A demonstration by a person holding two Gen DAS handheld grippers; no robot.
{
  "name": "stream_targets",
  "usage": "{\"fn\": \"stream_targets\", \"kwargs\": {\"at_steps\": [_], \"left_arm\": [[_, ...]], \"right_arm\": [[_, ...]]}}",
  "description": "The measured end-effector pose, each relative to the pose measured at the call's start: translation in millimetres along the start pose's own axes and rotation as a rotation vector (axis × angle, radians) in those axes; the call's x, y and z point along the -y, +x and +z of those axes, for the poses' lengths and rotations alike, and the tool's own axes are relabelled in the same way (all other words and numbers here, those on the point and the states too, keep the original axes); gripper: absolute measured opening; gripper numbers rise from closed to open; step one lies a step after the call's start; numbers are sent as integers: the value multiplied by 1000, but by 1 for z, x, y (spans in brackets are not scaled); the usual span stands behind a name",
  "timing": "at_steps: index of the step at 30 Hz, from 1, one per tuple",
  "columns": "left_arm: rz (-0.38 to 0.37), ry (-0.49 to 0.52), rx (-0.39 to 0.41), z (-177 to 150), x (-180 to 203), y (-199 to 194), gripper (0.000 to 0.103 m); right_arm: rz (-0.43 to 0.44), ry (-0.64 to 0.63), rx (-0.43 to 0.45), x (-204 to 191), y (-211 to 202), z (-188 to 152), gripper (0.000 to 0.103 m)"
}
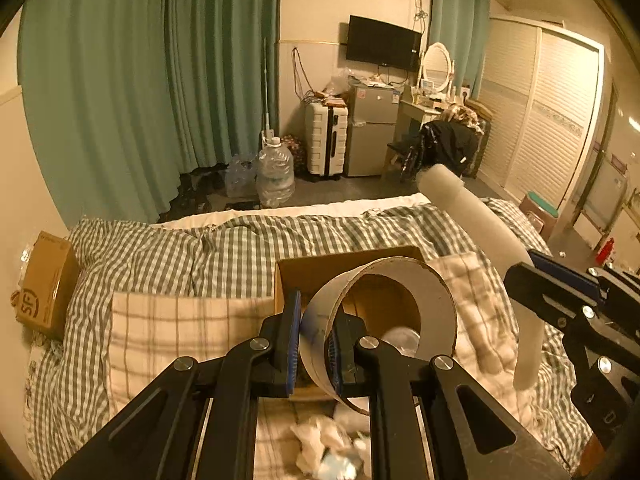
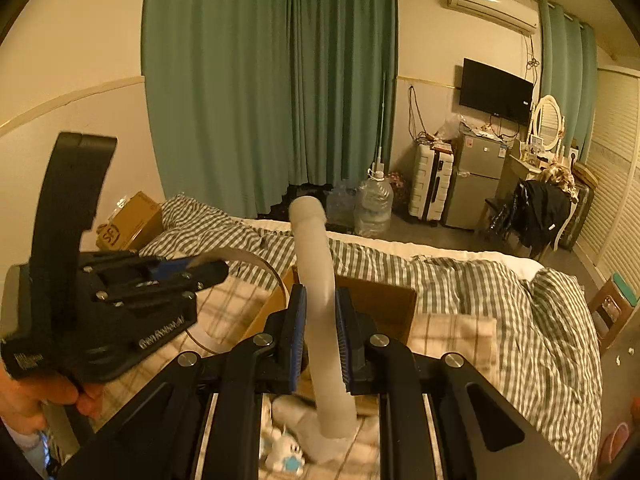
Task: Organize objects
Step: 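Carry the tube and tape roll over the box and release both inside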
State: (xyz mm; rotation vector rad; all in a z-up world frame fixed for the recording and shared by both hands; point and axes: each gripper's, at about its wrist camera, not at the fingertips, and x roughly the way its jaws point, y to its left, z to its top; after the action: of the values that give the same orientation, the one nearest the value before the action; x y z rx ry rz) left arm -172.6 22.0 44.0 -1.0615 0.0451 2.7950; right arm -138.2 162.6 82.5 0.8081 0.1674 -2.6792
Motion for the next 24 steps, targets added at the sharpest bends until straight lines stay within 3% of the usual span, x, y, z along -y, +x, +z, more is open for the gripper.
{"fn": "stream_targets", "kwargs": {"at_steps": [6,14,21,24], "left_arm": [[23,-10,-31,8,-4,43,12],[43,1,-105,-6,-5,97,12],[-19,-17,-155,-22,-4,128,13],[-19,-15,-160,-22,-1,131,20]], "right_arm": [[4,22,-49,14,52,10,13],[10,62,-143,35,120,-13,11],[3,93,-191,53,150,-31,11],[15,123,-196,60,156,-34,17]]}}
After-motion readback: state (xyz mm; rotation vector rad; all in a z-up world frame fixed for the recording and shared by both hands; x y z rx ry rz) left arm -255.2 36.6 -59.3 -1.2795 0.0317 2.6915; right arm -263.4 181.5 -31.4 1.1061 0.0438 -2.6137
